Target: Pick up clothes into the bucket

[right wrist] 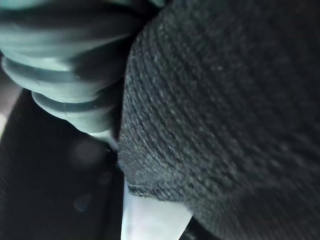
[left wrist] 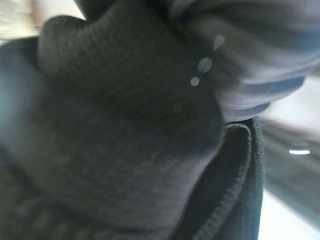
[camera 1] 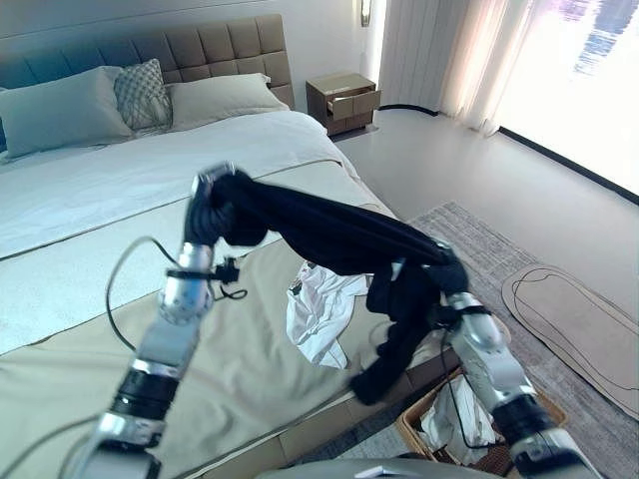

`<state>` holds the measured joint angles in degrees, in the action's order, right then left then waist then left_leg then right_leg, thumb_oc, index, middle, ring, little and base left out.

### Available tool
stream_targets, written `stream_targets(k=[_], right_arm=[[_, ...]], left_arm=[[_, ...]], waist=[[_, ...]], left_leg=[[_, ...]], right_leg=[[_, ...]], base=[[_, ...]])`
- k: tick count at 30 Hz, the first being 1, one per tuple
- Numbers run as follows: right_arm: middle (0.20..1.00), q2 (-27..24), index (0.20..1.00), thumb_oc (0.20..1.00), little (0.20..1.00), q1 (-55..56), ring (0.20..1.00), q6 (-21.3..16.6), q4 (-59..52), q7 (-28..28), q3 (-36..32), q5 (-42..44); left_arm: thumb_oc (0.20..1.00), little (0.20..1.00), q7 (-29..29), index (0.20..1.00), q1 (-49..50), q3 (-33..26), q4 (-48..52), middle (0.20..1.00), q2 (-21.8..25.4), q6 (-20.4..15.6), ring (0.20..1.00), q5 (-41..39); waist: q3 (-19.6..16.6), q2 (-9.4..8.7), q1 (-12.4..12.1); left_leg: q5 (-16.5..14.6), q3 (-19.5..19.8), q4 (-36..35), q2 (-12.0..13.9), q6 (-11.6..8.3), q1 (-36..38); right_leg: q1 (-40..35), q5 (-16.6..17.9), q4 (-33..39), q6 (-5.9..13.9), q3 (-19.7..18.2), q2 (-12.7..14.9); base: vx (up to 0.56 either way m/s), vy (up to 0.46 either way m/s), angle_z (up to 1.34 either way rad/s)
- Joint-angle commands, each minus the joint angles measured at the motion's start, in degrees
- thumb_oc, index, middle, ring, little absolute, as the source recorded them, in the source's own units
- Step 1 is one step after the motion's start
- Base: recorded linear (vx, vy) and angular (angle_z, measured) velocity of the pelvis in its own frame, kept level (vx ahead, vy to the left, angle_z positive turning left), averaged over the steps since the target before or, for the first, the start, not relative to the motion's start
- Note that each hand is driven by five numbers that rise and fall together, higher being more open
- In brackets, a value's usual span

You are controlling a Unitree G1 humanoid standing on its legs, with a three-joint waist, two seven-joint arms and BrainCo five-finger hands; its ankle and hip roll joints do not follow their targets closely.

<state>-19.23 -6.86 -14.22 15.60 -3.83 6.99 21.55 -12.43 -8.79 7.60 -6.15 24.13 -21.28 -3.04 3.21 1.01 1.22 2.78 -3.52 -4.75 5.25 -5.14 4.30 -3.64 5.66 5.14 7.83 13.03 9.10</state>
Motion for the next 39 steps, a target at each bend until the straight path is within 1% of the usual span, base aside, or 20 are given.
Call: stream_targets(k=[1, 2, 4, 5, 6, 7, 8, 9, 10, 14, 15, 19, 24, 27, 29, 32, 34, 37, 38, 39], right_arm=[[0.200, -1.3, 0.200, 0.200, 0.200, -1.3, 0.200, -6.2, -5.3, -4.3, -8.4, 3.5], [0.200, -1.6, 0.200, 0.200, 0.200, -1.2, 0.200, -7.1, -6.8, -4.8, -11.0, 3.9], [0.200, -1.9, 0.200, 0.200, 0.200, -1.1, 0.200, -7.4, -7.5, -5.1, -12.0, 4.2], [0.200, -2.0, 0.200, 0.200, 0.200, -1.8, 0.200, -8.4, -8.8, -5.2, -14.0, 6.4], [0.200, -2.0, 0.200, 0.200, 0.200, -1.7, 0.200, -8.4, -8.8, -5.2, -14.1, 6.5], [0.200, -2.4, 0.200, 0.200, 0.200, -2.3, 0.200, -9.1, -9.8, -5.5, -15.1, 7.6], [0.200, -2.4, 0.200, 0.200, 0.200, -2.2, 0.200, -9.1, -9.9, -5.5, -15.1, 7.7], [0.200, -3.1, 0.200, 0.200, 0.200, -2.7, 0.200, -9.6, -9.8, -5.7, -16.5, 9.0], [0.200, -3.1, 0.200, 0.200, 0.200, -2.6, 0.200, -9.7, -9.8, -5.7, -16.5, 9.1], [0.200, -5.7, 0.200, 0.200, 0.200, -2.4, 0.200, -9.6, -9.5, -7.5, -18.8, 6.6], [0.200, -6.7, 0.200, 0.200, 0.200, -2.3, 0.200, -9.6, -8.5, -8.3, -20.0, 5.9], [0.200, -8.2, 0.200, 0.200, 0.200, -3.3, 0.200, -9.9, -4.9, -10.3, -21.3, 4.8], [0.200, -9.1, 0.200, 0.200, 0.200, -4.2, 0.200, -10.2, -2.1, -11.4, -21.9, 4.8], [0.200, -9.5, 0.200, 0.200, 0.200, -5.1, 0.200, -10.3, 0.8, -12.5, -22.2, 4.9], [0.200, -9.2, 0.200, 0.200, 0.200, -6.4, 0.200, -10.0, 2.4, -12.2, -20.9, 5.5], [0.200, -9.3, 0.200, 0.200, 0.200, -8.1, 0.200, -8.8, 4.4, -11.2, -18.8, 5.1], [0.200, -9.1, 0.200, 0.200, 0.200, -8.7, 0.200, -8.2, 6.0, -10.5, -17.7, 4.8], [0.200, -9.0, 0.200, 0.200, 0.200, -8.0, 0.200, -7.8, 6.7, -11.1, -18.1, 3.6], [0.200, -8.8, 0.200, 0.200, 0.200, -6.5, 0.200, -7.6, 7.6, -12.4, -20.2, 2.2], [0.200, -8.6, 0.200, 0.200, 0.200, -6.4, 0.200, -7.4, 8.2, -12.9, -20.9, 1.8]], left_arm=[[0.200, 0.200, -2.0, 0.200, -3.4, -6.0, -3.1, 0.200, 3.0, -1.5, 0.200, 0.0], [0.200, 0.200, -0.6, 0.200, -1.2, -4.5, -4.5, 0.200, 1.6, -1.0, 0.200, 1.3], [0.200, 0.200, 0.2, 0.200, -0.6, -3.3, -5.7, 0.200, 1.0, -0.9, 0.200, 1.5], [0.787, 0.787, 2.7, 0.787, 0.3, -0.3, -8.6, 0.787, 0.0, -0.6, 0.787, 1.4], [1.000, 1.000, 2.7, 1.000, 0.1, -0.2, -8.9, 1.000, 0.0, -0.7, 1.000, 1.3], [1.000, 1.000, 4.8, 1.000, 0.6, 2.3, -10.7, 1.000, -0.8, -0.4, 1.000, 0.6], [1.000, 1.000, 4.9, 1.000, 0.5, 2.4, -10.8, 1.000, -0.8, -0.5, 1.000, 0.6], [1.000, 1.000, 7.5, 1.000, 1.2, 4.5, -12.5, 1.000, -1.6, -0.2, 1.000, -1.5], [1.000, 1.000, 7.6, 1.000, 1.2, 4.5, -12.6, 1.000, -1.6, -0.2, 1.000, -1.7], [1.000, 1.000, 10.9, 1.000, 3.1, 7.5, -15.2, 1.000, -3.2, -0.1, 1.000, -3.9], [1.000, 1.000, 12.9, 1.000, 4.4, 8.9, -15.6, 1.000, -3.4, -0.1, 1.000, -4.8], [1.000, 1.000, 16.8, 1.000, 7.7, 10.7, -16.4, 1.000, -2.8, -0.3, 1.000, -7.4], [1.000, 1.000, 19.7, 1.000, 10.4, 11.5, -15.8, 1.000, -1.5, -0.5, 1.000, -9.9], [1.000, 1.000, 23.0, 1.000, 11.6, 13.2, -15.1, 1.000, 0.0, -0.1, 1.000, -13.0], [1.000, 1.000, 26.2, 1.000, 13.1, 12.3, -13.1, 1.000, 0.9, 0.4, 1.000, -19.9], [1.000, 1.000, 28.6, 1.000, 15.0, 8.9, -12.0, 1.000, 0.8, 1.4, 1.000, -26.6], [1.000, 1.000, 28.9, 1.000, 16.1, 6.2, -12.5, 1.000, -0.4, 1.4, 1.000, -30.4], [1.000, 1.000, 28.6, 1.000, 15.9, 4.3, -13.4, 1.000, -1.5, 1.3, 1.000, -32.2], [1.000, 1.000, 28.7, 1.000, 15.0, 3.4, -13.4, 1.000, -2.1, 1.2, 1.000, -32.9], [1.000, 1.000, 28.3, 1.000, 15.0, 3.2, -13.0, 1.000, -2.2, 0.8, 1.000, -32.5]], waist=[[-0.2, -3.97, 0.7], [-0.2, -4.27, 1.0], [-0.2, -4.33, 0.9], [-0.2, -4.61, 1.4], [-0.2, -4.59, 1.3], [-0.1, -4.74, 1.7], [-0.1, -4.71, 1.6], [-0.1, -4.90, 2.0], [-0.1, -4.88, 2.0], [0.1, -5.22, 2.7], [0.4, -5.24, 2.9], [1.3, -5.01, 3.2], [2.1, -4.64, 3.0], [2.5, -3.99, 3.5], [3.5, -3.39, 4.0], [4.3, -3.65, 3.9], [5.2, -3.70, 3.1], [6.0, -3.64, 3.1], [6.4, -3.37, 3.0], [6.4, -3.25, 3.3]], left_leg=[[-4.5, -0.7, 5.5, -1.2, 1.14, -0.7], [-4.6, -0.8, 5.7, -1.2, 1.26, -0.8], [-4.7, -0.9, 5.8, -1.1, 1.31, -1.0], [-4.9, -1.1, 6.1, -1.1, 1.41, -1.1], [-4.9, -1.1, 6.1, -1.1, 1.41, -1.1], [-5.0, -1.2, 6.3, -1.1, 1.50, -1.3], [-5.0, -1.3, 6.3, -1.1, 1.50, -1.3], [-5.1, -1.5, 6.5, -1.1, 1.60, -1.5], [-5.1, -1.5, 6.5, -1.1, 1.60, -1.5], [-5.3, -2.2, 6.8, -1.1, 1.79, -1.8], [-5.4, -2.4, 7.0, -1.1, 1.90, -2.0], [-5.8, -3.4, 7.6, -1.2, 2.29, -2.3], [-6.2, -4.9, 7.9, -1.3, 2.43, -2.3], [-6.1, -5.4, 7.7, -1.5, 2.51, -2.1], [-6.4, -6.1, 7.9, -1.7, 2.84, -1.9], [-8.0, -7.1, 10.6, -1.7, 3.56, -2.2], [-8.9, -5.6, 12.2, -2.6, 4.08, -2.7], [-8.6, -4.9, 12.2, -3.4, 4.26, -3.7], [-8.1, -4.4, 11.8, -4.3, 4.15, -4.8], [-8.1, -4.0, 11.6, -4.9, 4.30, -5.2]], right_leg=[[-0.1, -1.0, -3.5, 1.81, 0.9, 2.3], [0.1, -1.0, -3.6, 1.78, 0.6, 2.2], [0.3, -1.0, -3.7, 1.77, 0.5, 2.2], [0.5, -1.0, -3.7, 1.78, 0.1, 2.1], [0.5, -1.0, -3.7, 1.79, 0.1, 2.1], [0.8, -0.9, -3.9, 1.79, -0.3, 2.0], [0.9, -0.9, -3.9, 1.79, -0.3, 2.0], [1.2, -0.9, -4.0, 1.79, -0.8, 1.9], [1.3, -0.9, -4.0, 1.79, -0.8, 1.9], [2.1, -0.6, -4.1, 1.81, -1.9, 1.7], [2.6, -0.5, -4.3, 1.84, -2.2, 1.6], [3.9, -0.2, -4.9, 2.08, -3.1, 1.6], [4.8, 0.0, -5.6, 2.50, -4.4, 1.8], [5.3, -0.1, -6.2, 2.67, -4.6, 2.0], [6.6, -0.3, -7.9, 2.88, -5.9, 2.2], [8.0, -0.4, -9.3, 2.93, -8.9, 2.0], [8.8, -0.2, -10.0, 2.77, -10.9, 1.9], [9.2, 0.0, -10.6, 3.00, -10.1, 2.9], [8.9, 0.1, -10.7, 3.35, -7.9, 4.8], [9.0, 0.3, -10.7, 3.52, -7.0, 5.6]], base=[[-0.02, -0.005, -0.05], [0.00, 0.000, 0.00], [-0.01, -0.003, -0.02], [-0.02, -0.004, -0.04], [-0.03, -0.001, -0.05], [-0.02, 0.004, -0.04], [-0.03, 0.008, -0.07], [-0.02, 0.006, -0.10], [-0.03, 0.004, -0.14], [-0.02, -0.004, -0.10], [-0.03, -0.006, -0.18], [-0.03, 0.007, -0.14], [-0.01, 0.016, -0.26], [0.00, 0.030, -0.08], [-0.03, 0.050, -0.08], [-0.03, 0.036, -0.33], [-0.05, 0.081, -0.51], [-0.07, 0.072, -0.37], [-0.08, 0.105, 0.09], [-0.12, 0.150, 0.25]])
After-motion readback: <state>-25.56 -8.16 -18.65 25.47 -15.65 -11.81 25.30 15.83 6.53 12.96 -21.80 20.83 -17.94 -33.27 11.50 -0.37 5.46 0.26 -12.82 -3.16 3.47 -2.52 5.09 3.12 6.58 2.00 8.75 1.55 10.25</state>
